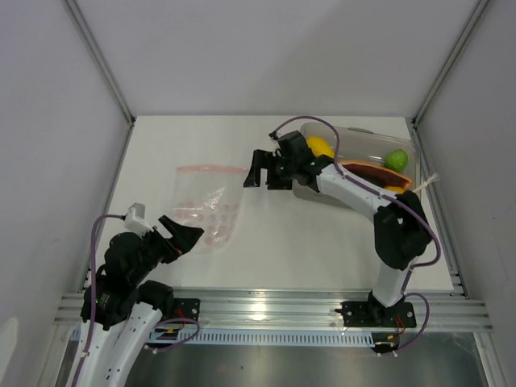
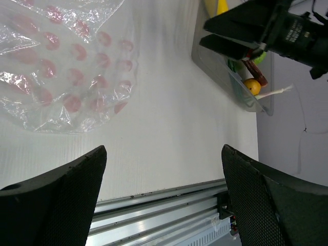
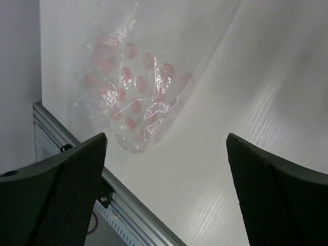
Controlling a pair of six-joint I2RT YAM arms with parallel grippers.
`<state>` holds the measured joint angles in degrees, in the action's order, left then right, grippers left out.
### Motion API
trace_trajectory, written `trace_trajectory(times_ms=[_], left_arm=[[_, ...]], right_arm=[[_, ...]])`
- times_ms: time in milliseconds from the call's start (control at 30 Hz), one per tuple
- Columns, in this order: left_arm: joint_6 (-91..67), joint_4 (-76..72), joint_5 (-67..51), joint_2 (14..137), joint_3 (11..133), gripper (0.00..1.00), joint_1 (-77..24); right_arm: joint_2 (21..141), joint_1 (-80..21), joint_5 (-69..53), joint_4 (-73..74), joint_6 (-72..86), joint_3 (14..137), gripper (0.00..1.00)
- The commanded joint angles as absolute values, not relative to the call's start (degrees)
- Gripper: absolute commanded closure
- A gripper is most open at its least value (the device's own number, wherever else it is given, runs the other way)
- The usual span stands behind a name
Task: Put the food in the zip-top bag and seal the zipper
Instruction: Pick up the zipper food storage bag at the center of the board.
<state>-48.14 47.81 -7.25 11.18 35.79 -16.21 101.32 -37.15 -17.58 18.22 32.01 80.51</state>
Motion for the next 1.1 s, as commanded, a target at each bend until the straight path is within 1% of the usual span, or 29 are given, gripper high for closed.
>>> trace_trajectory(times_ms=[0,33,133,300,500,633,767,967,1000,1067], left_arm=[[-46.5,48.6,-8.2,11.5,37.5,0.07,-15.7],[-46.4,48.7,-8.2,11.8,37.5,0.07,-15.7],[-46.1,49.0,-8.1,12.5,38.1,0.09,-15.7],[-46.0,49.6,-7.6,14.3,38.7,0.12,-15.7],[-46.4,50.2,-8.9,17.1,40.3,0.16,-15.7],[-46.2,51.0,-9.7,18.5,41.7,0.17,-15.7],[-46.7,52.0,-10.7,18.0,42.4,0.19,-15.7],[-47.2,54.5,-10.3,17.1,43.7,0.19,-15.7],[-47.2,54.8,-10.2,17.1,44.0,0.19,-15.7],[-47.1,55.5,-10.0,17.2,44.6,0.19,-15.7]], right_arm=[[107.0,-39.4,-17.8,19.8,34.6,86.7,0.01],[107.8,-39.7,-17.5,18.9,34.9,86.8,0.01],[109.9,-40.7,-16.1,16.4,37.3,86.7,0.1],[114.6,-41.7,-15.0,14.5,41.5,86.5,0.17],[118.0,-42.8,-13.9,10.7,44.3,85.8,0.18],[119.8,-42.9,-13.0,7.2,43.6,86.1,0.2],[123.0,-42.6,-15.6,3.1,43.2,88.5,0.23],[128.0,-42.7,-19.7,0.6,42.6,92.2,0.37],[128.4,-42.6,-19.9,0.7,42.7,92.5,0.41],[128.7,-42.3,-19.9,-1.8,43.0,92.1,0.52]])
